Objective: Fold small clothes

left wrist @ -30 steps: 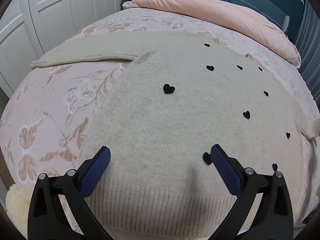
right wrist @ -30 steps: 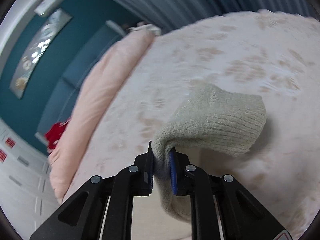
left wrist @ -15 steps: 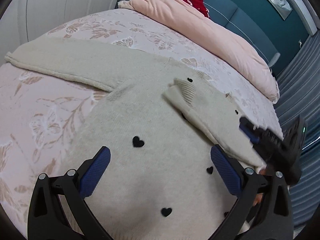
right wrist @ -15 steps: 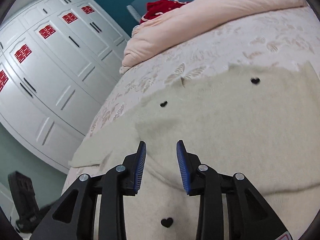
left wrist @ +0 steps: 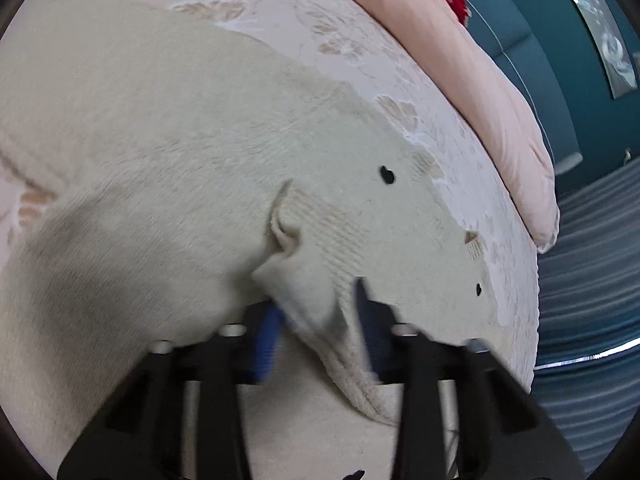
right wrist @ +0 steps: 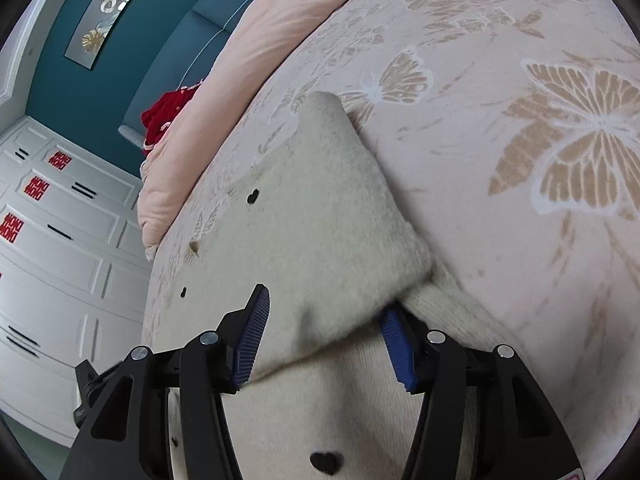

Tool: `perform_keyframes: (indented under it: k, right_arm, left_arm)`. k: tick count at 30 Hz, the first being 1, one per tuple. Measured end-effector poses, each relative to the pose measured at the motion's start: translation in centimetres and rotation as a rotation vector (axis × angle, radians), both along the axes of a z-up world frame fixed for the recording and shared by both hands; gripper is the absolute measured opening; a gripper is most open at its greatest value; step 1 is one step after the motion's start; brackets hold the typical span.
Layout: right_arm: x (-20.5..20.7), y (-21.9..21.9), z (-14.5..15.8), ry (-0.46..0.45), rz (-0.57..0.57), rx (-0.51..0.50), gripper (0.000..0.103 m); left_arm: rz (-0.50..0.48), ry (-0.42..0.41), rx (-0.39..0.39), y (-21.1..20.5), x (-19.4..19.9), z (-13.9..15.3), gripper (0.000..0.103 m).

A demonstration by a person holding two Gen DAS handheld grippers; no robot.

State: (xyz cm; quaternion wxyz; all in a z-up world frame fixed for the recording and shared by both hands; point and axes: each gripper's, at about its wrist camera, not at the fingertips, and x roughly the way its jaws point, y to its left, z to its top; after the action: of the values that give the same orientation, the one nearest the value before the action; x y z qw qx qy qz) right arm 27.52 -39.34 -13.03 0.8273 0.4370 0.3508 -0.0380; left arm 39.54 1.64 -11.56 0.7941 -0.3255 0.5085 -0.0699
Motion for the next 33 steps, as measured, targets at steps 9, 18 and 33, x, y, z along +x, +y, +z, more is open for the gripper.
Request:
perform_keyframes:
  k: [9, 18, 33]
  right_arm:
    - [0.3, 0.7, 5.4, -0.222, -0.024, -0.143, 0.007]
    - [-0.7, 1.8, 1.8, 0.038, 0.023, -0.211, 0.010]
    - [2.0, 4.8, 0.4, 0.099, 0.012, -0.437, 0.008]
  left_arm:
    - [-0.066, -0.347, 0.067, 1.1, 0.7, 8.7, 0.009]
    - [-0.067, -0.160, 0.215, 1.3, -0.2, -2.2, 0.011]
    - [-0.059, -0.274, 0.178, 1.6, -1.1, -3.1, 0.012]
